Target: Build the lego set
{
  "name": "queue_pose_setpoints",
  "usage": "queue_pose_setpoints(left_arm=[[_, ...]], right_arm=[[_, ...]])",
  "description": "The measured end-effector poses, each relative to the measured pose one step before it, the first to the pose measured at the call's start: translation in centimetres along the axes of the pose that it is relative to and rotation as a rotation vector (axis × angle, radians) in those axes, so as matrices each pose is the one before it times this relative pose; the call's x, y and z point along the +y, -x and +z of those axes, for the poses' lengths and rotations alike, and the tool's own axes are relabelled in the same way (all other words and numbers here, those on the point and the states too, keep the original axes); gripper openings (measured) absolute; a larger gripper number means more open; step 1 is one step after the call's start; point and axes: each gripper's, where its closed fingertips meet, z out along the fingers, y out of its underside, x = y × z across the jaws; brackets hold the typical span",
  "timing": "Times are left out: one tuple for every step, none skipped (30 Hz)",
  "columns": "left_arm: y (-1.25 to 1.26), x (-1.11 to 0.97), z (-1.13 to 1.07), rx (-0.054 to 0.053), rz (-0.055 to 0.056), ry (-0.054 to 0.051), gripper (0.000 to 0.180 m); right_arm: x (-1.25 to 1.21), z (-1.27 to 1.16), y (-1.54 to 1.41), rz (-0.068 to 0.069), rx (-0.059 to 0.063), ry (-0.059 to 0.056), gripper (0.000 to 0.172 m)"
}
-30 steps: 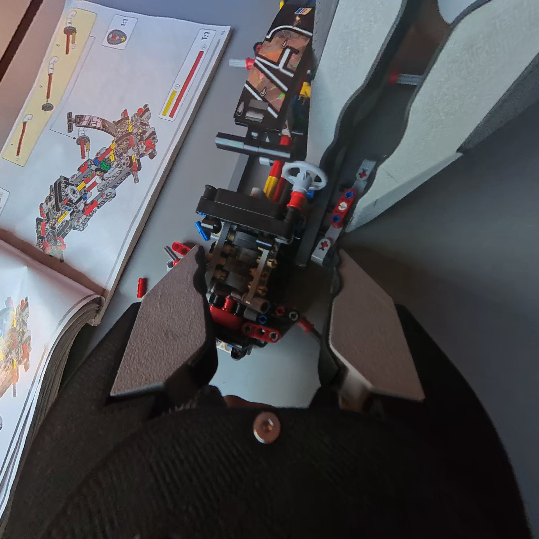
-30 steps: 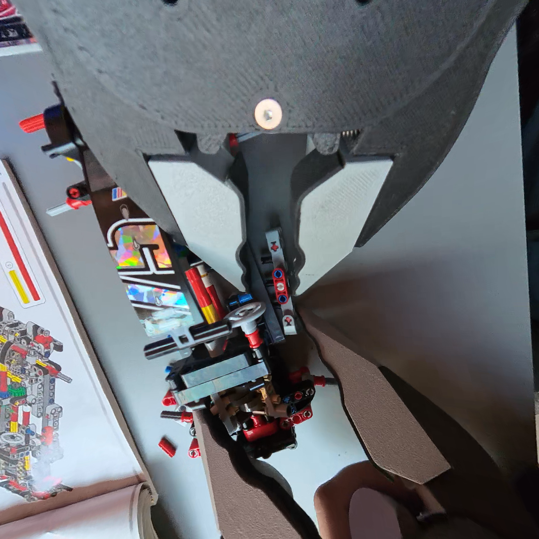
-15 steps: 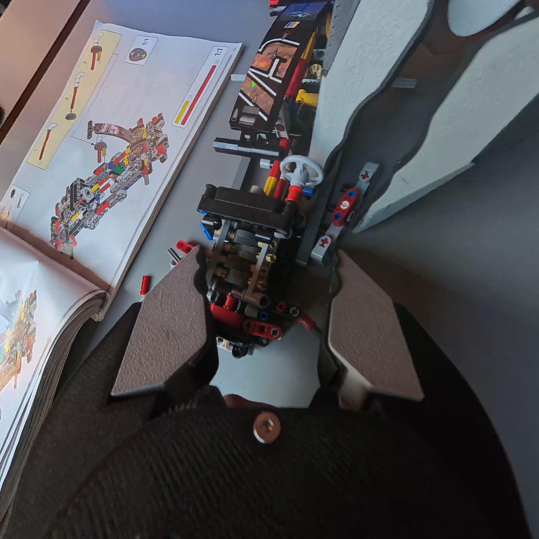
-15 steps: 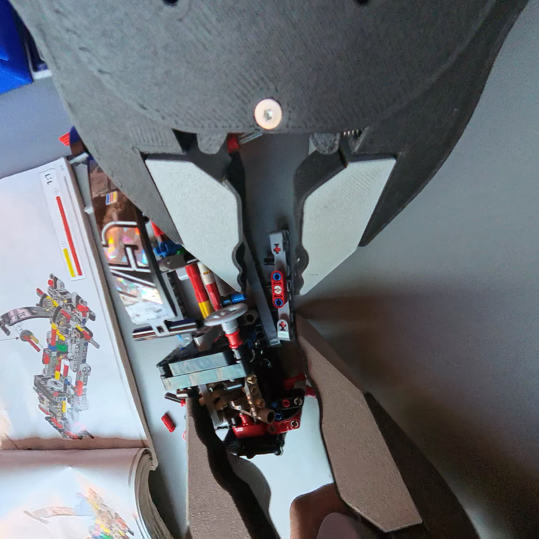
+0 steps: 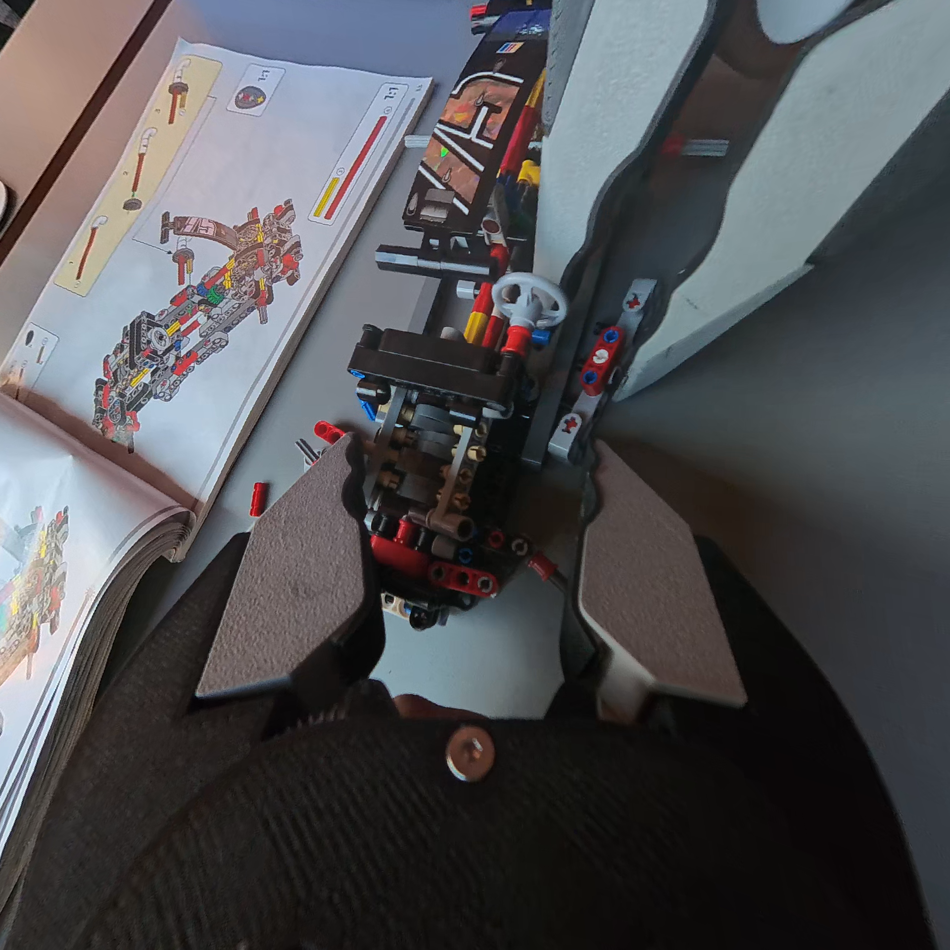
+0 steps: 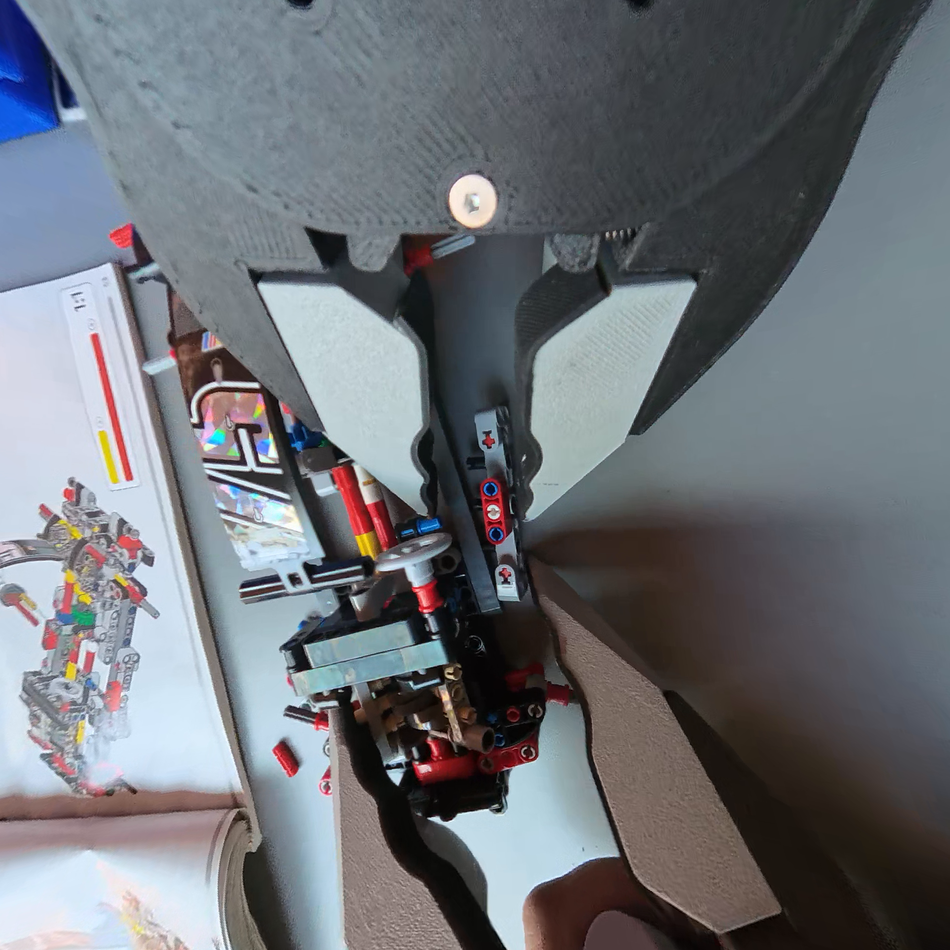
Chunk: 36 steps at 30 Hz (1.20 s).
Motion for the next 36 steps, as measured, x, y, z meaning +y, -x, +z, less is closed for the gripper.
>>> queue_pose_setpoints(left_arm=[[0.006,-0.001,0.0,-0.0006,-0.0004,0.0,0.084],[0.002,-0.004,-0.002,-0.0006,-0.0001,-0.0007,0.083],[0.005,-0.003,0.006,-0.0009,-0.0017,0.0002,0.083],[0.02,0.006,0.005,-0.0019,-0.0025,0.0012,0.083],[0.052,0.011,0.009,-0.0033,-0.0036,0.0012,0.083],[0.034,0.012,0.004,-0.0019,-0.0027,0.0009,0.084],[0.017,0.0,-0.009,-0.0006,-0.0015,-0.0002,0.084],[0.002,-0.002,0.011,-0.0009,-0.0012,-0.0006,0.084],[-0.001,-0.006,-0.002,-0.0018,-0.0018,-0.0004,0.085],[0.004,-0.003,0.005,-0.002,-0.0029,0.0005,0.085],[0.007,0.003,-0.002,-0.0025,-0.0028,0.0006,0.086],[0.032,0.009,-0.01,-0.0024,-0.0025,0.0011,0.086],[0.027,0.019,-0.013,-0.0005,-0.003,0.0008,0.086],[0.034,0.022,-0.019,0.0011,-0.0023,0.0012,0.085],[0.018,0.027,-0.025,0.0026,-0.0008,0.0036,0.085],[-0.012,0.023,-0.022,0.0031,0.0015,0.0054,0.084],[-0.011,0.01,-0.005,0.0028,0.0001,0.0036,0.084],[0.021,0.007,-0.006,0.0014,-0.0011,0.002,0.084],[0.015,0.022,-0.008,0.0004,-0.0019,0.0025,0.084],[0.02,0.001,0.008,-0.0007,-0.0011,0.0005,0.083],[0.017,0.012,-0.009,-0.0015,-0.001,0.0001,0.083],[0.005,-0.002,-0.002,-0.0026,-0.0035,0.0018,0.083],[0.012,0.008,-0.001,-0.0024,-0.0024,0.0013,0.083],[0.013,-0.009,0.012,-0.0015,-0.0013,0.0005,0.083],[0.01,0.0,0.002,-0.0024,-0.0004,0.0015,0.083],[0.015,0.006,0.004,-0.0013,0.0005,-0.0005,0.082],[0.014,0.007,0.002,-0.002,0.0001,0.0,0.082],[0.053,-0.002,0.023,-0.0064,-0.0003,0.0007,0.082],[0.046,0.005,0.013,-0.0045,0.0,-0.0007,0.082],[-0.001,-0.006,-0.005,-0.0004,0.0004,-0.0013,0.082],[-0.004,0.015,0.006,-0.001,-0.002,-0.001,0.082],[0.002,0.002,0.008,-0.0017,-0.0004,0.0003,0.083],[-0.004,-0.019,0.029,0.0007,0.004,-0.0017,0.083],[-0.038,-0.06,0.042,0.0019,0.0058,-0.0039,0.082],[-0.038,-0.055,0.035,-0.0009,0.002,-0.0036,0.082],[-0.018,-0.027,0.003,-0.0034,-0.0003,-0.0023,0.082]], right_arm=[[0.036,0.047,0.03,0.0159,-0.0146,0.0008,0.028],[0.064,0.101,0.015,0.0082,-0.0093,0.0051,0.029],[0.014,0.092,-0.008,0.0026,-0.005,0.0025,0.029],[-0.001,0.068,-0.039,0.0032,-0.0037,0.0001,0.028],[-0.02,0.067,-0.047,0.0047,-0.0055,-0.0042,0.028],[-0.023,0.049,-0.03,0.0034,-0.0083,-0.0083,0.028],[-0.017,0.024,-0.002,0.0018,-0.008,-0.0056,0.027],[0.01,0.005,-0.004,-0.005,-0.0028,0.0,0.027],[0.028,0.021,-0.005,-0.0079,0.0011,0.0024,0.026],[0.031,0.018,-0.022,-0.0095,0.0018,0.0051,0.025],[0.033,0.008,-0.025,-0.0103,0.002,0.0065,0.023],[0.023,0.025,-0.014,-0.0018,0.0007,0.0068,0.023],[-0.01,0.026,0.001,0.0059,-0.0014,-0.0006,0.023],[-0.039,0.024,0.016,0.0082,-0.0019,-0.0087,0.023],[-0.021,0.035,0.019,0.0052,0.0013,-0.007,0.023],[-0.01,0.015,0.022,-0.0042,0.0056,-0.0038,0.023],[-0.003,0.008,0.019,-0.0105,0.0098,0.0013,0.023],[0.009,0.013,-0.008,-0.0083,0.012,0.005,0.023],[-0.009,0.008,0.006,-0.0079,0.0098,0.0038,0.023],[-0.011,0.005,-0.008,-0.006,0.0063,0.0007,0.023],[-0.003,0.007,-0.009,-0.0073,0.0041,-0.0034,0.023],[0.001,0.002,-0.007,-0.0069,0.0038,-0.0038,0.023],[0.002,0.006,-0.012,-0.0034,0.0038,-0.0012,0.023],[0.02,-0.012,-0.003,-0.0043,0.0036,0.0016,0.022],[0.013,0.004,-0.019,-0.0068,0.0039,0.0015,0.022],[0.0,-0.001,-0.018,-0.0054,0.0015,-0.0009,0.022],[0.009,0.006,-0.011,-0.0002,-0.0011,-0.0036,0.022],[-0.015,0.008,-0.066,0.0011,0.0028,-0.0052,0.023],[-0.012,0.017,-0.046,0.0003,0.0046,-0.0031,0.023],[-0.018,0.008,-0.013,-0.0011,0.0017,-0.0007,0.023],[-0.058,0.0,0.009,0.0013,-0.0032,-0.0064,0.023],[-0.059,-0.013,-0.011,0.0169,-0.0083,-0.0119,0.023],[0.013,-0.051,-0.01,0.0197,-0.0118,-0.0034,0.024],[0.133,-0.159,0.068,0.0049,-0.0136,0.0152,0.025],[0.151,-0.208,0.021,-0.0142,0.0005,0.0211,0.028],[0.281,-0.233,-0.159,-0.0241,0.0203,0.0291,0.027]])
